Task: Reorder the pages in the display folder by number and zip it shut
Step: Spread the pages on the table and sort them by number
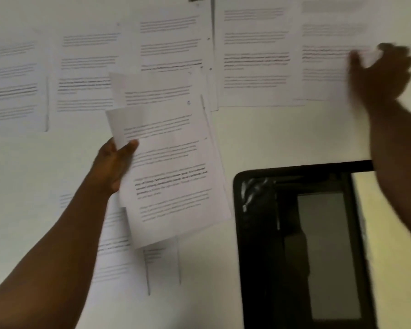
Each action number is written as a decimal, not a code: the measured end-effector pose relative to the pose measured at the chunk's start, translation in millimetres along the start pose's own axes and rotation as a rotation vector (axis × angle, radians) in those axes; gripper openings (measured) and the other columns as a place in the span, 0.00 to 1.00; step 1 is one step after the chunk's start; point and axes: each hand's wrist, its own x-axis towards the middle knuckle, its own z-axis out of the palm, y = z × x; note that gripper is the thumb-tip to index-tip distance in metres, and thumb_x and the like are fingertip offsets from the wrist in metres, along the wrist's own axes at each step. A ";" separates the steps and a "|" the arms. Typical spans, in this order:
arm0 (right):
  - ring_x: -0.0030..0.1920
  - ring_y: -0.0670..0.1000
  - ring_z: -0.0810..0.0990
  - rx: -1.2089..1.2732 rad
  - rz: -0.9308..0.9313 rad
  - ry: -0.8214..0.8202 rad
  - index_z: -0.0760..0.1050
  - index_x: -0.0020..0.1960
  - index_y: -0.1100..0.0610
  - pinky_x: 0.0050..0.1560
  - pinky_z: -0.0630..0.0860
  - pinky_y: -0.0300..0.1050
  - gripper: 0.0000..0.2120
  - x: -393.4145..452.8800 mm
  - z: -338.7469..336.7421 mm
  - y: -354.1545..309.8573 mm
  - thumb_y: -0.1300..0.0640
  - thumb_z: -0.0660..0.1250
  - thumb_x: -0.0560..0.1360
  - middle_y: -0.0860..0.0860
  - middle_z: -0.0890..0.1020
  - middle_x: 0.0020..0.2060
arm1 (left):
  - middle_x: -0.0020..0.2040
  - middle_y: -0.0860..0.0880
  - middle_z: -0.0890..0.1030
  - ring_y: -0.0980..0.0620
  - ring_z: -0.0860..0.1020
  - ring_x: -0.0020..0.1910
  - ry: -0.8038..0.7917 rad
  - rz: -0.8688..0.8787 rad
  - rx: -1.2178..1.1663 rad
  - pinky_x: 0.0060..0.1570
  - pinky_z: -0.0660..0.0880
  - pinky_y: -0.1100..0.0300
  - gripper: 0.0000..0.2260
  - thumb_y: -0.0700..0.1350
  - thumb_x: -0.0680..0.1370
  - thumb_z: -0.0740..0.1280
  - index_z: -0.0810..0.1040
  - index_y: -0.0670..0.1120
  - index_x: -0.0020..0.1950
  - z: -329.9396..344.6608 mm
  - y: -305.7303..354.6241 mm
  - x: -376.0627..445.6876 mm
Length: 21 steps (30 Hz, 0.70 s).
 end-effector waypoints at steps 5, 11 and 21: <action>0.74 0.61 0.60 -0.095 -0.081 -0.137 0.59 0.76 0.59 0.73 0.57 0.57 0.38 2.4 -6.3 6.9 0.34 0.56 0.77 0.59 0.62 0.75 | 0.48 0.52 0.86 0.53 0.84 0.46 -0.047 0.030 -0.036 0.45 0.82 0.56 0.12 0.36 0.81 0.60 0.81 0.48 0.54 1.3 -4.4 8.3; 0.77 0.58 0.53 -0.086 -0.123 -0.213 0.54 0.78 0.58 0.76 0.51 0.56 0.38 14.9 -6.3 23.3 0.34 0.53 0.77 0.58 0.55 0.78 | 0.54 0.49 0.84 0.50 0.84 0.50 -0.092 0.038 -0.012 0.46 0.82 0.53 0.13 0.37 0.81 0.61 0.78 0.48 0.61 3.8 -4.9 15.8; 0.65 0.55 0.74 0.434 -0.198 0.176 0.75 0.64 0.60 0.66 0.68 0.49 0.24 -147.9 -41.0 -60.1 0.42 0.61 0.79 0.56 0.77 0.63 | 0.52 0.49 0.85 0.50 0.84 0.48 -0.095 0.013 -0.101 0.44 0.82 0.53 0.13 0.37 0.81 0.59 0.80 0.49 0.57 -0.7 -0.5 -19.8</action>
